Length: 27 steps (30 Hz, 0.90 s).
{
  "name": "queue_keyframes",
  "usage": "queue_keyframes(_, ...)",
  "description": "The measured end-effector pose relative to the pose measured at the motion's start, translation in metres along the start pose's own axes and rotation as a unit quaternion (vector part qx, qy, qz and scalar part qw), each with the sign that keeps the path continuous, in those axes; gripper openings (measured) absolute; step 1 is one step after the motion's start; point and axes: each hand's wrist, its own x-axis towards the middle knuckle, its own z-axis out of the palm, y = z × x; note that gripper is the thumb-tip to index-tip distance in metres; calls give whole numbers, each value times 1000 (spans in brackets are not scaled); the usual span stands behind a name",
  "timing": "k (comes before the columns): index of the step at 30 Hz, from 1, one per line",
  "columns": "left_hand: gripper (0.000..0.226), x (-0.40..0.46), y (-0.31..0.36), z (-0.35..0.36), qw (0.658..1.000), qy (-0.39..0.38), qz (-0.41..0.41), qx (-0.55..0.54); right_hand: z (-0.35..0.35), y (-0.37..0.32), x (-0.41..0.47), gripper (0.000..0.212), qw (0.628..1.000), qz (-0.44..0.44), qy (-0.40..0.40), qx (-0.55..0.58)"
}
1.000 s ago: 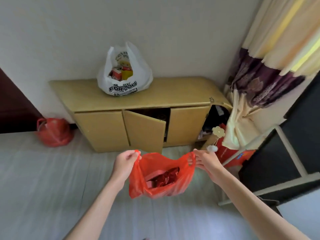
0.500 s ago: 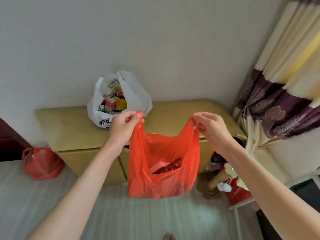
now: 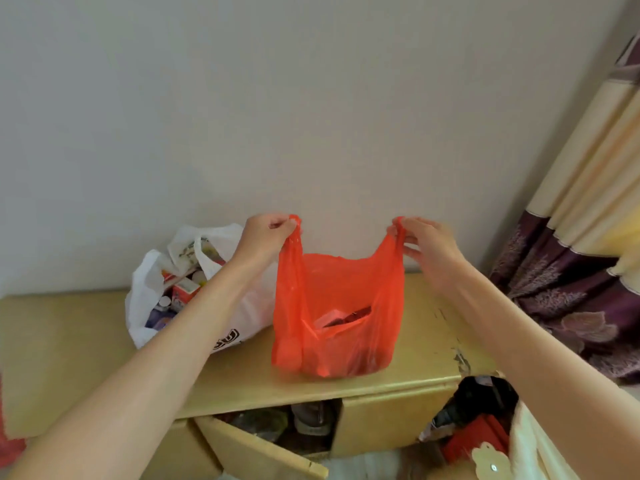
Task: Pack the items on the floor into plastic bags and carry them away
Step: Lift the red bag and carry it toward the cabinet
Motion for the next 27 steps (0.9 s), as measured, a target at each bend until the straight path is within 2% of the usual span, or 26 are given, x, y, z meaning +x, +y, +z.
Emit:
queue_keyframes(6,20,105,-32,9,999,-6,-32,-37,29,8,105,22,997,30,57,30)
queue_keyframes(13,17,181,-40,22,997,-29,-55,-49,37,18,181,30,994,55,87,35)
queue_keyframes(20,13,211,-63,43,993,-34,-105,-35,40,39,228,23,997,71,26,-29)
queue_keyframes(25,23,213,-80,47,991,-52,-117,32,42,57,248,16,985,79,-24,-152)
queue_keyframes(27,25,215,-80,45,992,-53,-104,48,42,62,254,21,976,74,-33,-204)
